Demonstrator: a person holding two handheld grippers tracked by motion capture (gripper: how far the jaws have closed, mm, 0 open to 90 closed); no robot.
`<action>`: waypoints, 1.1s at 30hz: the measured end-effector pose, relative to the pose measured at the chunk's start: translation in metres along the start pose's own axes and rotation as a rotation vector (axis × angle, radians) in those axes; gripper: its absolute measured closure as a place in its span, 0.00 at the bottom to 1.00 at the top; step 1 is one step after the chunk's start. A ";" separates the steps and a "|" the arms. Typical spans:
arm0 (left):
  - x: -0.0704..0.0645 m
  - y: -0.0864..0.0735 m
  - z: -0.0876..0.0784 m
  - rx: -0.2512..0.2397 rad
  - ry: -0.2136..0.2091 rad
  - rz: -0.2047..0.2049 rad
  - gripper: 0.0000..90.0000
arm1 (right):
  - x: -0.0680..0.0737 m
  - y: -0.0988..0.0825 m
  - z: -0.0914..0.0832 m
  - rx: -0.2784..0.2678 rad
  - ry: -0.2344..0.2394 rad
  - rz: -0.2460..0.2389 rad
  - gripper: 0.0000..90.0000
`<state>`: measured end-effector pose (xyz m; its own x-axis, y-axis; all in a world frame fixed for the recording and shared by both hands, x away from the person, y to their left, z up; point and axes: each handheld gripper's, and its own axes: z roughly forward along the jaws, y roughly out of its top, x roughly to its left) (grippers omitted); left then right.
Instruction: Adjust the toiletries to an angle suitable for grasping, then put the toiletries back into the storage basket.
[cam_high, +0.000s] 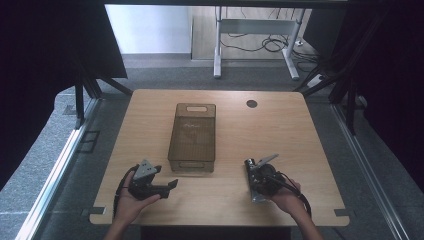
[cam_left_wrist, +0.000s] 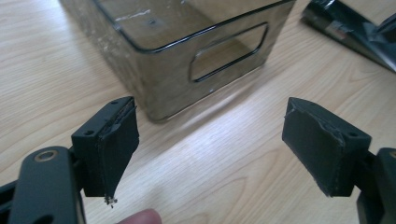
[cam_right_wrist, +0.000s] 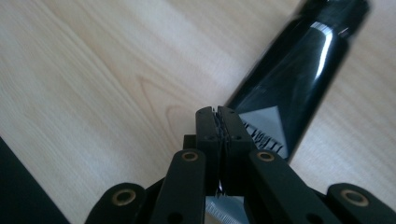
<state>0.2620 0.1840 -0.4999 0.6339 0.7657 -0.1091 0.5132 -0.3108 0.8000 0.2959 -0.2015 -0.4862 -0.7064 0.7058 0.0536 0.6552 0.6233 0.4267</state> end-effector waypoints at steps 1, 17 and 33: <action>0.000 0.000 0.001 0.001 -0.002 0.000 0.21 | 0.002 0.001 0.002 0.026 -0.003 -0.008 0.98; 0.008 -0.001 -0.005 -0.002 0.005 -0.022 0.21 | 0.008 0.009 0.016 0.120 -0.020 -0.037 1.00; 0.002 0.001 -0.005 -0.002 -0.004 -0.015 0.21 | -0.006 0.013 -0.011 0.007 -0.056 -0.041 0.68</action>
<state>0.2615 0.1881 -0.4963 0.6289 0.7676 -0.1236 0.5212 -0.2983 0.7996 0.3054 -0.2014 -0.4707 -0.7165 0.6975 -0.0141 0.6283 0.6540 0.4214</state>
